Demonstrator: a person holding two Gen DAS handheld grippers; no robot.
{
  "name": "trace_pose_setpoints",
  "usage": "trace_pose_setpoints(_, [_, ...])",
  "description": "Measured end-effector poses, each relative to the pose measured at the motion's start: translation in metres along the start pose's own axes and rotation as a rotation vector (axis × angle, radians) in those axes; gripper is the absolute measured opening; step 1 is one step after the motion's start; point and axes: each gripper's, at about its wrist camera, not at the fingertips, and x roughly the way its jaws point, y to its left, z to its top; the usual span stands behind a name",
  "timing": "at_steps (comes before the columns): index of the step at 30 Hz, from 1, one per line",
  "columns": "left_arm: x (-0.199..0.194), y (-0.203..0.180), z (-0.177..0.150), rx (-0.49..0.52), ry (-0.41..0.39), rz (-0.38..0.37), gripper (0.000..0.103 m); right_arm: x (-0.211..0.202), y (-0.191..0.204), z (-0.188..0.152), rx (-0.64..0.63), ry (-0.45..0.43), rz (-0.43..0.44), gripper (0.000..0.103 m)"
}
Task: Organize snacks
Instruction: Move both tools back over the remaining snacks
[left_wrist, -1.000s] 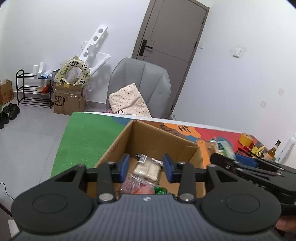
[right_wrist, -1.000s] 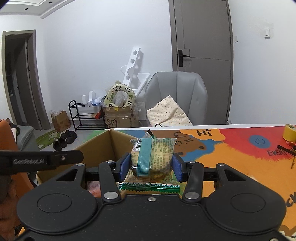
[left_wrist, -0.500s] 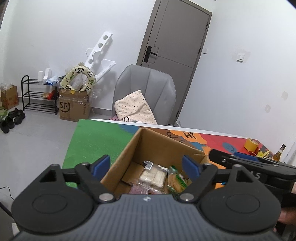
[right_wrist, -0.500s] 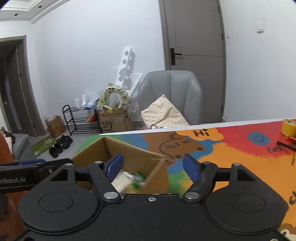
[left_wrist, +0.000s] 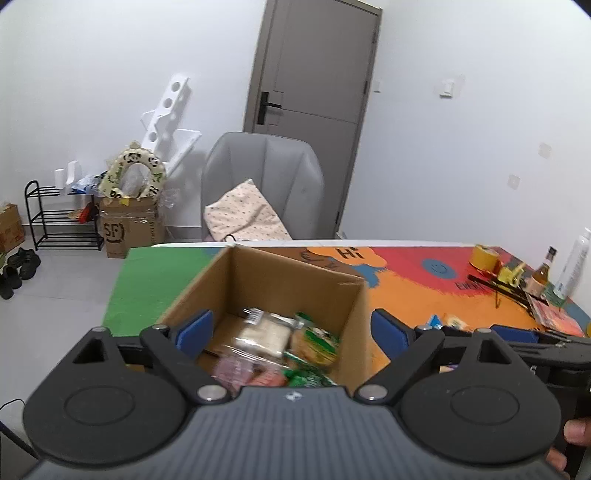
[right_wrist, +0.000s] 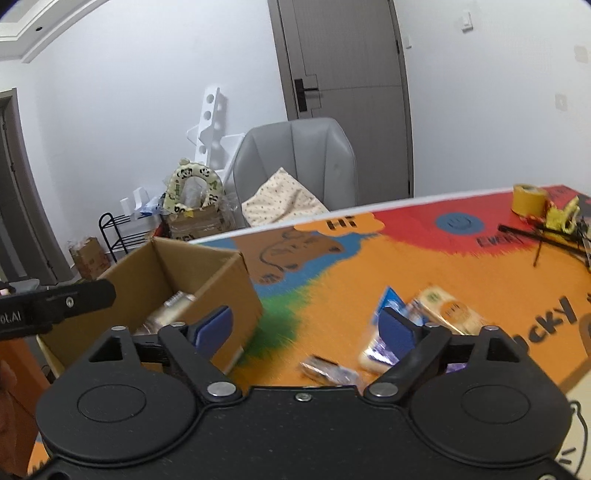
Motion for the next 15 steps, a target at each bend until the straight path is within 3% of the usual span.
trace_pose_setpoints(9, [0.006, -0.034, -0.005, 0.036, 0.100, -0.056, 0.098, -0.015, -0.028, -0.013, -0.003, 0.006, -0.020, 0.103])
trace_pose_setpoints(15, [0.006, -0.054, -0.011, 0.060, 0.116, -0.089, 0.100, -0.023, -0.042, -0.019, -0.056, 0.013, -0.013, 0.103])
